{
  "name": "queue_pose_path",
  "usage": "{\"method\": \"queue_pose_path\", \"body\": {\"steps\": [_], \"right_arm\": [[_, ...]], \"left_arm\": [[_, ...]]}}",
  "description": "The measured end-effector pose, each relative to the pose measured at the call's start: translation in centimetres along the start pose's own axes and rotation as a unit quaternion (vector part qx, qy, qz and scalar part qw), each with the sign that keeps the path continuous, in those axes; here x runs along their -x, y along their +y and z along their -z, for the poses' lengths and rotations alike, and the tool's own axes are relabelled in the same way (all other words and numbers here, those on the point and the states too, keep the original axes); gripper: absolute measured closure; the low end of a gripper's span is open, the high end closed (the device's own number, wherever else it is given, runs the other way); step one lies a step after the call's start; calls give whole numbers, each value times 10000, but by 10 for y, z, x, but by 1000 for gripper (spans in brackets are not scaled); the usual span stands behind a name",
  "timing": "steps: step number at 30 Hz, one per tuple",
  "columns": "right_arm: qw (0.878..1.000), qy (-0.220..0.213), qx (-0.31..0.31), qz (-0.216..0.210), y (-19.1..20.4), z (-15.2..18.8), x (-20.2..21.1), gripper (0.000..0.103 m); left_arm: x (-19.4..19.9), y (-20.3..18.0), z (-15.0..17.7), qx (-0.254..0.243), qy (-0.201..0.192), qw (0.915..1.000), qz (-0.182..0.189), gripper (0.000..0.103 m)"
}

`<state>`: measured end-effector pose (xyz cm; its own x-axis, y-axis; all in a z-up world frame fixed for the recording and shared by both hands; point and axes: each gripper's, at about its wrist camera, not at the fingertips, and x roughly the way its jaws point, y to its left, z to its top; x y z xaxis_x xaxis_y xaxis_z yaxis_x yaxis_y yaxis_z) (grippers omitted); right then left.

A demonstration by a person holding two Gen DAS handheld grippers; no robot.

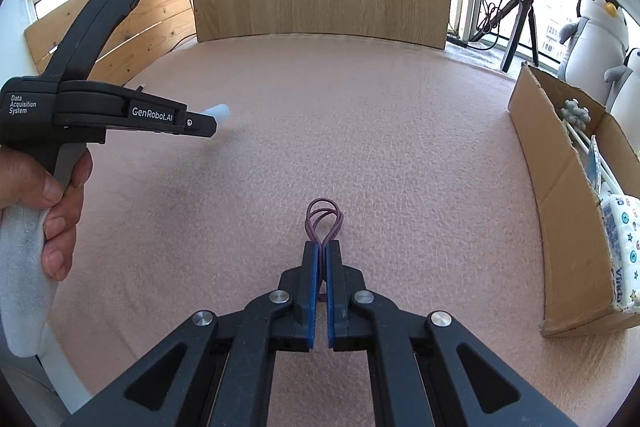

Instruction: Organize objects

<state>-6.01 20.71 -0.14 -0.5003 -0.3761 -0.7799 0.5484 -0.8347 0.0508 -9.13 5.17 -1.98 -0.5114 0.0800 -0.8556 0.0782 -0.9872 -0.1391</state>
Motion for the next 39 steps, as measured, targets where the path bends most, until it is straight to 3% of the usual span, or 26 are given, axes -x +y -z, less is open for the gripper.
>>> {"method": "queue_pose_path", "body": {"steps": [18, 26, 39], "right_arm": [[9966, -814, 129, 6, 12, -45, 55, 100], [9953, -948, 191, 32, 15, -57, 66, 100], [9953, -963, 86, -4, 10, -56, 66, 100]], "left_arm": [[100, -23, 25, -393, -510, 9979, 62, 98], [118, -30, 34, -538, -598, 9967, 124, 98], [115, -44, 34, -709, -553, 9959, 123, 98]]}}
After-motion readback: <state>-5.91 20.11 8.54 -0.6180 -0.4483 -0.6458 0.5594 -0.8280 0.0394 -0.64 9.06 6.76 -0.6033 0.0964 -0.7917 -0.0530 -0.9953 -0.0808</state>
